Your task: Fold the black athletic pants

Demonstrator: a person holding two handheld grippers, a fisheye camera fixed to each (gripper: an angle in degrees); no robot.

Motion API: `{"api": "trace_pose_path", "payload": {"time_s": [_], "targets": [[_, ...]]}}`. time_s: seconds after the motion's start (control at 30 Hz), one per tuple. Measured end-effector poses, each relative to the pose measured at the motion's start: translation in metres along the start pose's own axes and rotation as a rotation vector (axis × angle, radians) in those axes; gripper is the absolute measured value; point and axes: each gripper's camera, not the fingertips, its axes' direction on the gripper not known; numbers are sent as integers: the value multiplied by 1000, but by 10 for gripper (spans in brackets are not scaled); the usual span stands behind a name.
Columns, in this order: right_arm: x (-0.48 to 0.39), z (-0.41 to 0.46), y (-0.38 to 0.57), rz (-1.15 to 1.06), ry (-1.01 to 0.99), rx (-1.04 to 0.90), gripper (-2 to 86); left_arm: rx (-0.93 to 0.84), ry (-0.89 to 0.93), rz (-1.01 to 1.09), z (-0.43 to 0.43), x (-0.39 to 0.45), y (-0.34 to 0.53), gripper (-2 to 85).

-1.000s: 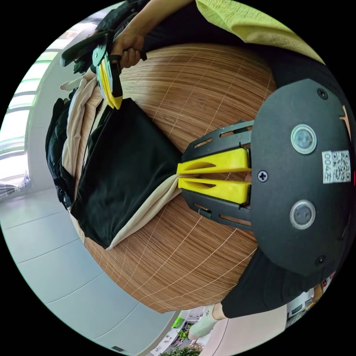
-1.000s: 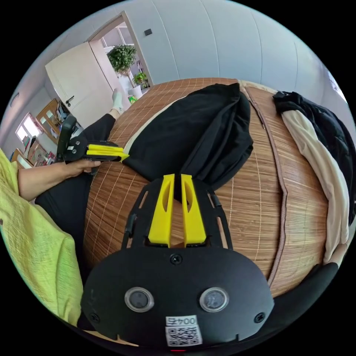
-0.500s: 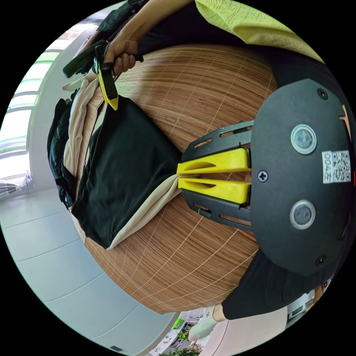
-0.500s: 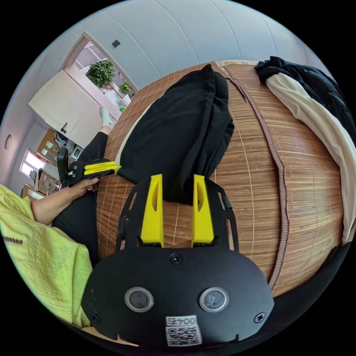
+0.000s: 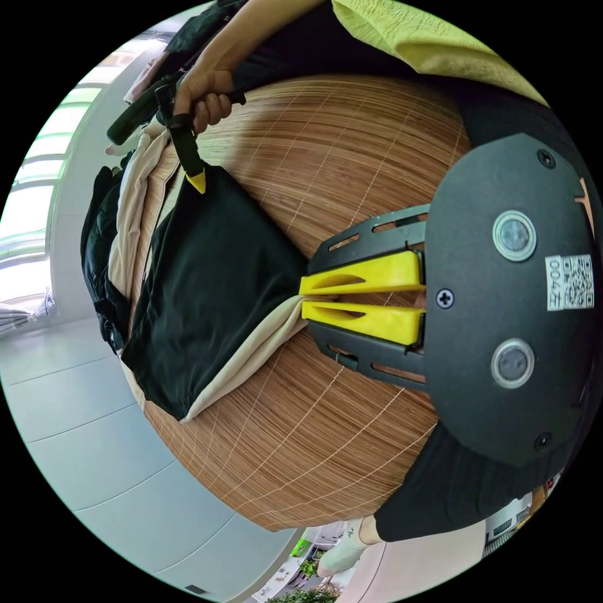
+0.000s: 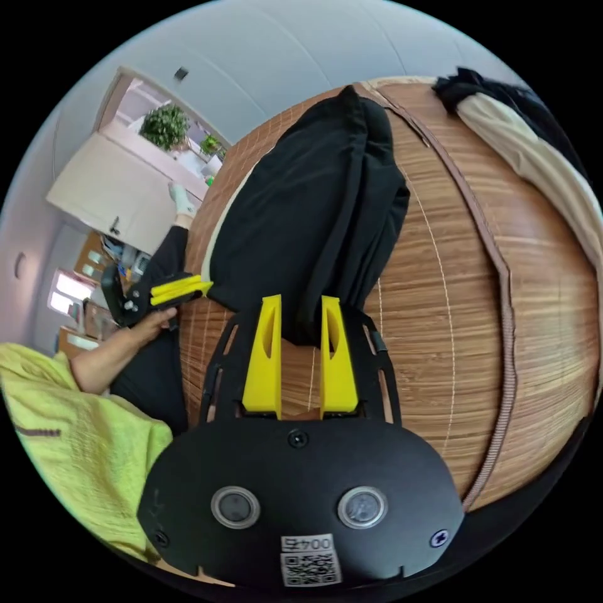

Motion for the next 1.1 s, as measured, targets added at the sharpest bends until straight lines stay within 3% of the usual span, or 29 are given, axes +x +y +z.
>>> {"api": "trace_pose_path", "payload": {"time_s": [0.17, 0.33, 0.4, 0.53, 0.63, 0.8, 0.93, 1.1], "targets": [[79, -5, -3, 267, -413, 22, 68, 4, 25, -21, 0, -15, 1, 24], [99, 0, -12, 317, -579, 12, 19, 6, 127, -83, -4, -47, 1, 22], [81, -22, -22, 262, -522, 39, 13, 30, 173, -115, -11, -60, 3, 21], [-10, -84, -21, -48, -146, 102, 4, 98, 293, -171, -20, -85, 12, 20], [-25, -46, 4, -60, 83, 15, 0, 74, 302, -144, -15, -87, 9, 20], [-59, -46, 29, -105, 206, 133, -4, 54, 292, -50, -16, -81, 5, 20], [-47, -7, 39, -46, 220, -34, -5, -2, 320, -36, -6, -83, 0, 19], [-43, -9, 40, 37, 184, -5, -5, -54, 339, -49, 4, -86, -2, 18]]}}
